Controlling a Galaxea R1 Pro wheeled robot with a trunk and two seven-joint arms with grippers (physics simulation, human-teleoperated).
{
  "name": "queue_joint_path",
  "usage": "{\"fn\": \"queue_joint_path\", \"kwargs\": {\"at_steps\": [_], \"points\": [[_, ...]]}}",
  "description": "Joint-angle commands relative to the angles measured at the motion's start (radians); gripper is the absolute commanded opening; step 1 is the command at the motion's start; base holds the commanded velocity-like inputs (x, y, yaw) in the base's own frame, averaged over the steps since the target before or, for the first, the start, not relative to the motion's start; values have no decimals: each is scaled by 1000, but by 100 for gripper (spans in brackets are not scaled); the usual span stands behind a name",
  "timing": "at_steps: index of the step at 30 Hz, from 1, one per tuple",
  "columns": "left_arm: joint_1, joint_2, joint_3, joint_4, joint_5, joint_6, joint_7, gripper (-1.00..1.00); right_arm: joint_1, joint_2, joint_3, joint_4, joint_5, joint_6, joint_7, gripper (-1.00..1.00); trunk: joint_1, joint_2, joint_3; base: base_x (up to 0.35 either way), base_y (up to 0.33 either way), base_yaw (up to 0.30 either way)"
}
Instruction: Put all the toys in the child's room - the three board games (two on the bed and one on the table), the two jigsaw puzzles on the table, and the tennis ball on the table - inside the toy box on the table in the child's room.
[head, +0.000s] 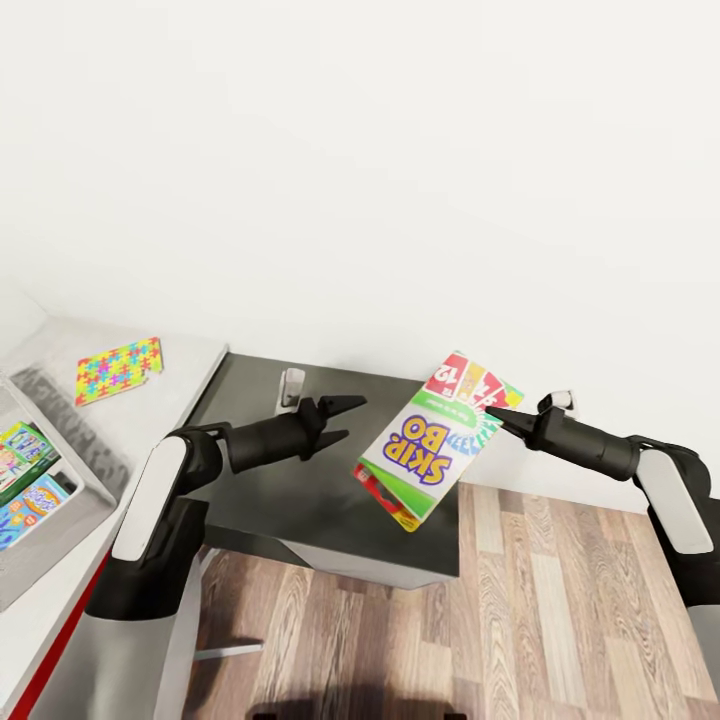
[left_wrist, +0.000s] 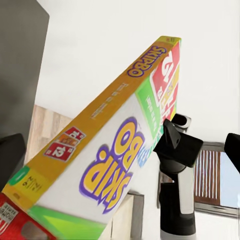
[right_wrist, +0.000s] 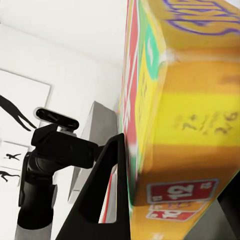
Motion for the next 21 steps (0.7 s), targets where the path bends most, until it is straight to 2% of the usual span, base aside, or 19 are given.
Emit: {"fn": "queue_joint_path", "kwargs": {"at_steps": [1, 21], "points": [[-1, 0, 1, 0, 11, 3, 11, 100, -1, -1, -1, 0, 4, 3, 8, -100, -4, 6, 2, 0, 0, 0], [-16, 3, -5, 7, 16, 10, 11, 100, -1, -7, 2, -3, 4, 3, 14, -100, -80, 146, 65, 0, 0, 0]]}}
